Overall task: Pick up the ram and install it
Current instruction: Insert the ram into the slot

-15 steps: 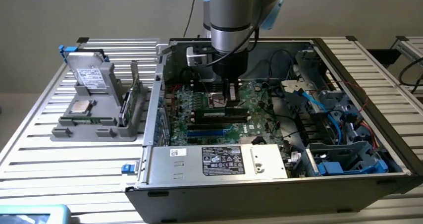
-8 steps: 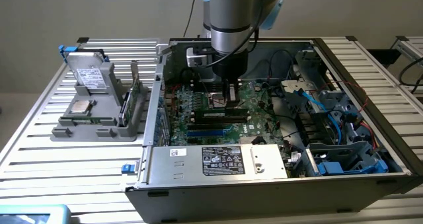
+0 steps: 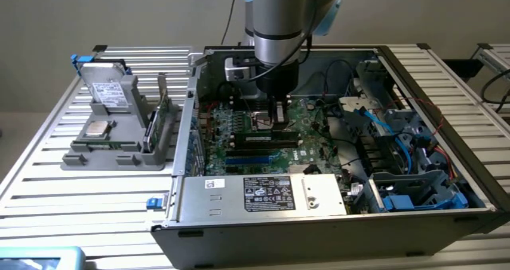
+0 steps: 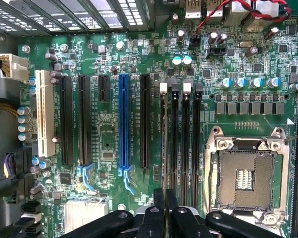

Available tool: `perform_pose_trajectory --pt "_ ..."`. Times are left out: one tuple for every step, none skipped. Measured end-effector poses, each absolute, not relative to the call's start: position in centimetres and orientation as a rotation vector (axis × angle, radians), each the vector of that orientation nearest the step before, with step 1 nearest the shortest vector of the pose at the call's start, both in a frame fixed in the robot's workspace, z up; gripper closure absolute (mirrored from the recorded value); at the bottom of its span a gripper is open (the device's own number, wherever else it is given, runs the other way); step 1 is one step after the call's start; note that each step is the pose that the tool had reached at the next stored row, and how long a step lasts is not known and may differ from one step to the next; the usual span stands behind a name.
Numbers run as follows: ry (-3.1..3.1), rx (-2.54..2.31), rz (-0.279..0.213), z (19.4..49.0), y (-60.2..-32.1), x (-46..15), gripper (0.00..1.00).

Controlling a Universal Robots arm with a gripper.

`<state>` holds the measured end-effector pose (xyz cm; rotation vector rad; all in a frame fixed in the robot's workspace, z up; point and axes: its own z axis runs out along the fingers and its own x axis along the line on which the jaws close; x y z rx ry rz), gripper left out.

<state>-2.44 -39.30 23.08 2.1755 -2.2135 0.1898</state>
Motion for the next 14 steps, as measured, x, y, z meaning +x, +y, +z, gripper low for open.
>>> perform_pose_trajectory --pt "-2.218 2.170 0.190 23.08 -39.30 -2.44 0.87" --pt "-2.222 2.166 0.190 23.08 -39.30 -2.44 0.87" --pt "-2.225 2.163 0.189 23.07 -39.31 -2.44 0.87" --pt "-2.226 2.162 0.189 23.07 -39.31 -2.44 0.87" --pt "-2.226 2.162 0.189 23.06 -39.30 -2.44 0.87" --pt "-2.226 2.162 0.189 23.05 -39.30 -2.44 0.87" --pt "-2.226 2.162 0.190 23.05 -39.30 -2.43 0.87" --pt "-2.225 2.163 0.190 23.05 -39.30 -2.43 0.87" --pt "-2.225 2.164 0.190 23.05 -39.30 -2.43 0.87" --pt "-2.224 2.165 0.190 23.05 -39.30 -2.43 0.87" --pt "-2.223 2.167 0.191 23.04 -39.30 -2.44 0.87" --pt "-2.221 2.169 0.191 23.04 -39.30 -2.44 0.87" --pt "-2.220 2.170 0.191 23.04 -39.30 -2.44 0.87" --pt "-2.220 2.171 0.191 23.04 -39.30 -2.44 0.87"
